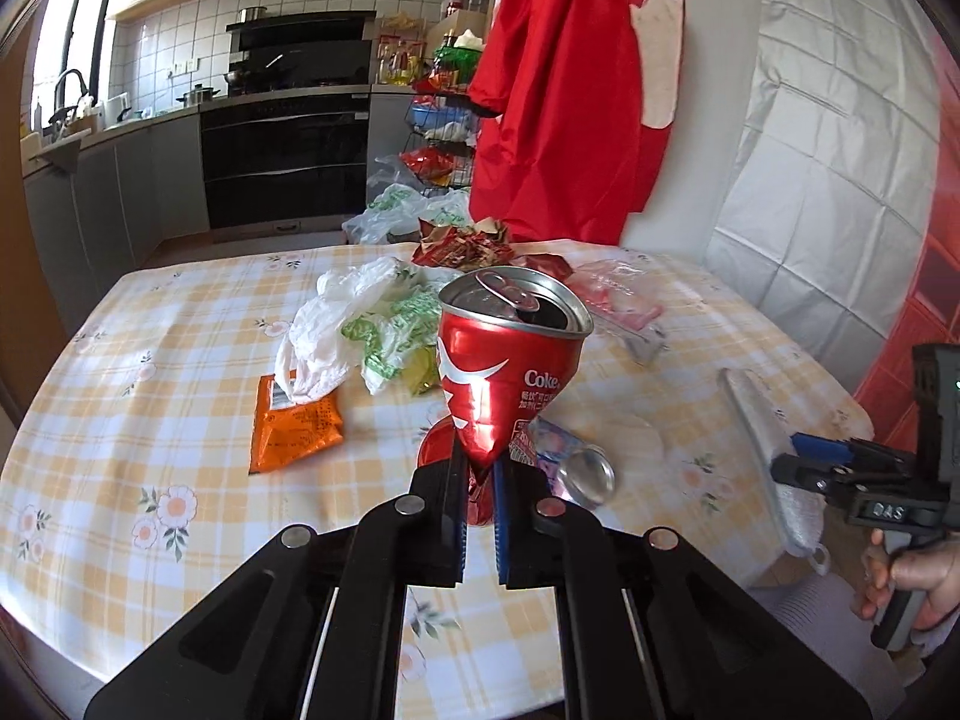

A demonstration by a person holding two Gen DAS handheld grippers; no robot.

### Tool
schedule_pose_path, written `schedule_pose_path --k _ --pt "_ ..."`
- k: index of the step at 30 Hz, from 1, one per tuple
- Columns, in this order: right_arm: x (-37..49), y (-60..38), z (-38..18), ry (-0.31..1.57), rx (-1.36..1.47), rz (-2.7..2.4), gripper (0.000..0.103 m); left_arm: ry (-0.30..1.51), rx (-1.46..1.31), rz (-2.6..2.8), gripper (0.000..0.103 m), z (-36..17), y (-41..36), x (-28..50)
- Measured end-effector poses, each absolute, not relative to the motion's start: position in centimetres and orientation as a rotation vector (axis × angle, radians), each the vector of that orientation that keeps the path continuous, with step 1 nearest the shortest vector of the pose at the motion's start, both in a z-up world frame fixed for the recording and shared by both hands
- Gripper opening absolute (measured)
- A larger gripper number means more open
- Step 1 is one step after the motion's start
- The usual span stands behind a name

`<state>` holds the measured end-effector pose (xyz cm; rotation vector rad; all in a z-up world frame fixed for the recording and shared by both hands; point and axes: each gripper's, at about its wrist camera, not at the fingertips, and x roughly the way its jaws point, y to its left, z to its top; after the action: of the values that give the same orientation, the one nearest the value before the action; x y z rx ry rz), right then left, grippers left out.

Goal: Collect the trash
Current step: 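Lift the red Coke can with the left tool and drop it into the bin, then carry the white pad over the bin with the right tool and release it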

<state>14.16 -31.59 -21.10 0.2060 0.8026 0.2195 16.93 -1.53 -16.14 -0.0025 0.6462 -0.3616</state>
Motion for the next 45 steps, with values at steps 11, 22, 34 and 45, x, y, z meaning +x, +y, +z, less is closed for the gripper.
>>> schedule_pose_path --k 11,22,34,45 --pt "10.4 -30.1 -17.8 0.746 0.197 0.261 0.068 0.741 -0.037 -0.365 0.007 -16.3 -2.2 9.1" --pt "6.8 -29.0 -15.5 0.698 0.183 0.293 0.068 0.850 -0.004 -0.423 0.007 -18.4 -3.9 3.5" --pt "4.7 -29.6 -15.3 0.693 0.183 0.283 0.068 0.954 0.005 -0.466 0.008 -20.9 -5.7 2.1" --pt "4.9 -29.0 -15.9 0.714 0.182 0.297 0.068 0.952 -0.024 -0.448 0.041 -21.2 -5.1 2.6"
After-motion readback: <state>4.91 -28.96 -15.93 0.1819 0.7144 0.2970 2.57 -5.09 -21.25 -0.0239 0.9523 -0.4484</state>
